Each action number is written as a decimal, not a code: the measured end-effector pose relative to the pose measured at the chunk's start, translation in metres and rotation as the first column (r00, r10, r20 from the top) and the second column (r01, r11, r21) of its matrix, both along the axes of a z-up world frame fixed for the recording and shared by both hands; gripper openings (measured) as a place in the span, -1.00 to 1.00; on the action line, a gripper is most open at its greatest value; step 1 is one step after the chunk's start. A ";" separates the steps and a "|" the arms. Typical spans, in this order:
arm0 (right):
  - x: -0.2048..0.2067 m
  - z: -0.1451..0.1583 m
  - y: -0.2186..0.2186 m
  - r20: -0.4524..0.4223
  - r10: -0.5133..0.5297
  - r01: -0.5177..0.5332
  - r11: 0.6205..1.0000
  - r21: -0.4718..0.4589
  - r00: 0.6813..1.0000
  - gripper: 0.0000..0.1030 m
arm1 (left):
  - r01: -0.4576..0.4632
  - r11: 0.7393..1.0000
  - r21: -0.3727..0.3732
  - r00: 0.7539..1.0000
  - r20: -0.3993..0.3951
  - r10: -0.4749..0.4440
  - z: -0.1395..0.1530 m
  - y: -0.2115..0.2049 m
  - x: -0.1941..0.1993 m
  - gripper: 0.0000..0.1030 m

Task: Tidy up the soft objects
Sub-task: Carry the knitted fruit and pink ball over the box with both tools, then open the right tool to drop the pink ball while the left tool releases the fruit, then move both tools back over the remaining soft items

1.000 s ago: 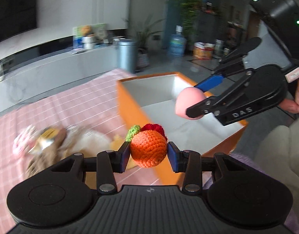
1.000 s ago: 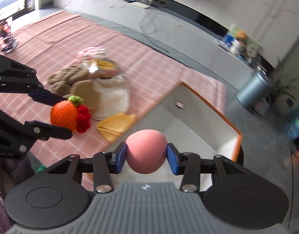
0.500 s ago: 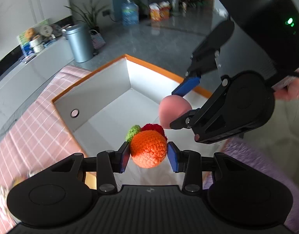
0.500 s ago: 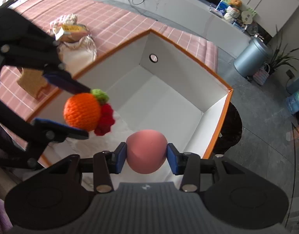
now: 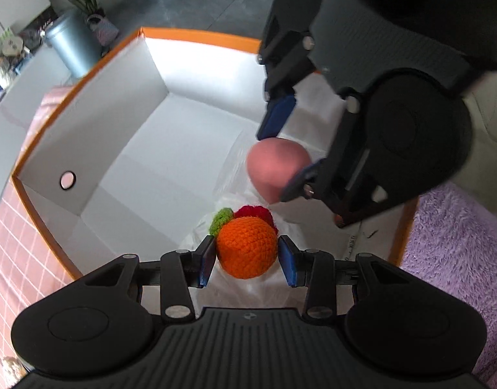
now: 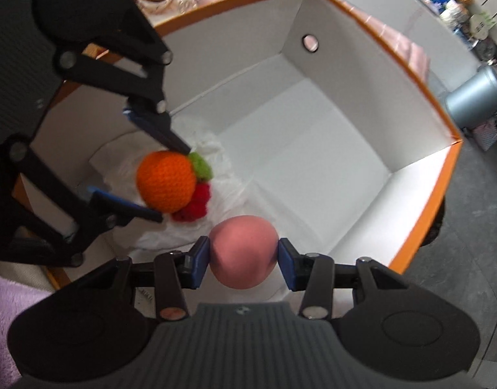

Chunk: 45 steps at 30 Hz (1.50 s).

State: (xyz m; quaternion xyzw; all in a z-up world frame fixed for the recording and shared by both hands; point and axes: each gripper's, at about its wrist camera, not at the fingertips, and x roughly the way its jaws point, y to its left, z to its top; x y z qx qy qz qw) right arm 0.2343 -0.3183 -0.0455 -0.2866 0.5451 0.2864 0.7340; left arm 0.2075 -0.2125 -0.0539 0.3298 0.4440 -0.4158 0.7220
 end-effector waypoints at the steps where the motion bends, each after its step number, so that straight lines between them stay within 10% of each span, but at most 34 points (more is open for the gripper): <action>1: 0.002 -0.001 0.000 -0.010 0.000 0.000 1.000 -0.003 1.000 -0.11 | -0.008 1.000 0.007 1.000 -0.009 0.008 -0.002 0.000 0.002 -0.08; 19: -0.003 0.003 0.000 -0.011 -0.008 0.008 0.999 -0.031 1.000 0.36 | -0.086 0.996 0.026 0.995 -0.047 0.087 -0.012 0.007 0.015 0.32; 30: -0.039 0.037 -0.004 0.138 -0.094 0.095 0.995 0.004 0.986 0.49 | -0.177 0.975 -0.133 0.984 -0.002 0.179 0.025 0.034 -0.013 0.42; 45: -0.106 0.064 0.045 0.434 -0.353 0.231 0.923 0.308 0.829 0.53 | -0.335 0.866 -0.372 0.890 0.179 0.420 0.058 0.114 -0.088 0.42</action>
